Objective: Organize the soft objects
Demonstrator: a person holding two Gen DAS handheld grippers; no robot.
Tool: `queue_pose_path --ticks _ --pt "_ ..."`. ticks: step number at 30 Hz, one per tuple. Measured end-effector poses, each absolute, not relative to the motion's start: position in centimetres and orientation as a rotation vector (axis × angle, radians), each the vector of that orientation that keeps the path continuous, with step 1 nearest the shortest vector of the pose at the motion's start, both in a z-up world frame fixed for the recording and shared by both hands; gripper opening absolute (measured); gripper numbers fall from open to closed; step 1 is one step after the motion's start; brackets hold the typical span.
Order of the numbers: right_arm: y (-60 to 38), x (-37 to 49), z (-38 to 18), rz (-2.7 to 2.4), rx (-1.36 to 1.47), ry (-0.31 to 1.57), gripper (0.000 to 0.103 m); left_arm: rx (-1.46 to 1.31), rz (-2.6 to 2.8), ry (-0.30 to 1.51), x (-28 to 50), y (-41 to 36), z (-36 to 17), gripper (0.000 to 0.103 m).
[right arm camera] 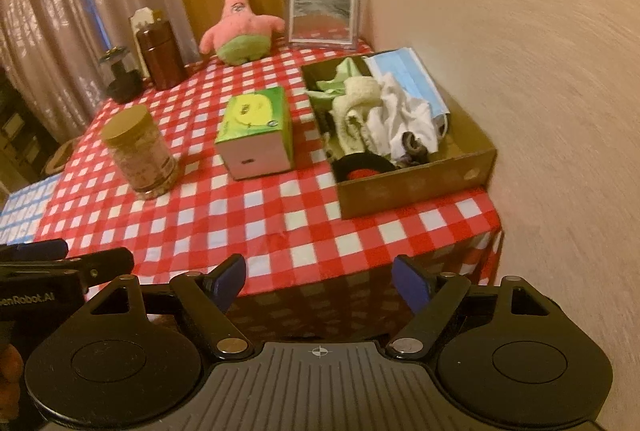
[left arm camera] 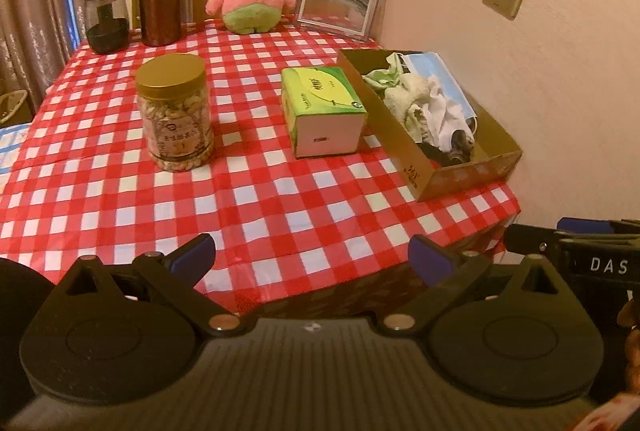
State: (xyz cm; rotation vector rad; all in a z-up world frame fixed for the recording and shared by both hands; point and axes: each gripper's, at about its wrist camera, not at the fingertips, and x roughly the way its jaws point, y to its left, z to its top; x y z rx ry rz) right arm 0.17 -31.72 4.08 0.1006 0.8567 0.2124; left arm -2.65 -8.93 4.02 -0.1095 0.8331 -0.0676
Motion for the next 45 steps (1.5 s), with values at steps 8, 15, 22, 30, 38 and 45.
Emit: queue_pose_path --ticks 8,15,22,30,38,45 --pt "-30.4 -0.2 3.8 0.229 0.057 0.851 0.080 -0.109 -0.009 0.846 -3.6 -8.5 3.6 0.102" --pt "-29.9 -0.6 3.0 0.239 0.051 0.861 0.080 -0.105 0.029 0.844 -4.2 -8.2 3.5 0.102" --pt "-29.7 -0.8 3.1 0.254 0.047 0.848 0.080 -0.087 0.047 0.826 -4.6 -8.5 3.9 0.102" --pt "-30.1 -0.9 3.3 0.237 0.061 0.836 0.080 -0.077 0.032 0.825 -4.8 -9.0 3.9 0.102" --pt "-30.3 -1.1 3.2 0.226 0.062 0.840 0.080 -0.075 0.026 0.824 -4.8 -9.1 3.8 0.102" --pt "-30.3 -1.0 3.1 0.222 0.059 0.843 0.080 -0.081 0.022 0.825 -4.8 -9.2 3.8 0.102"
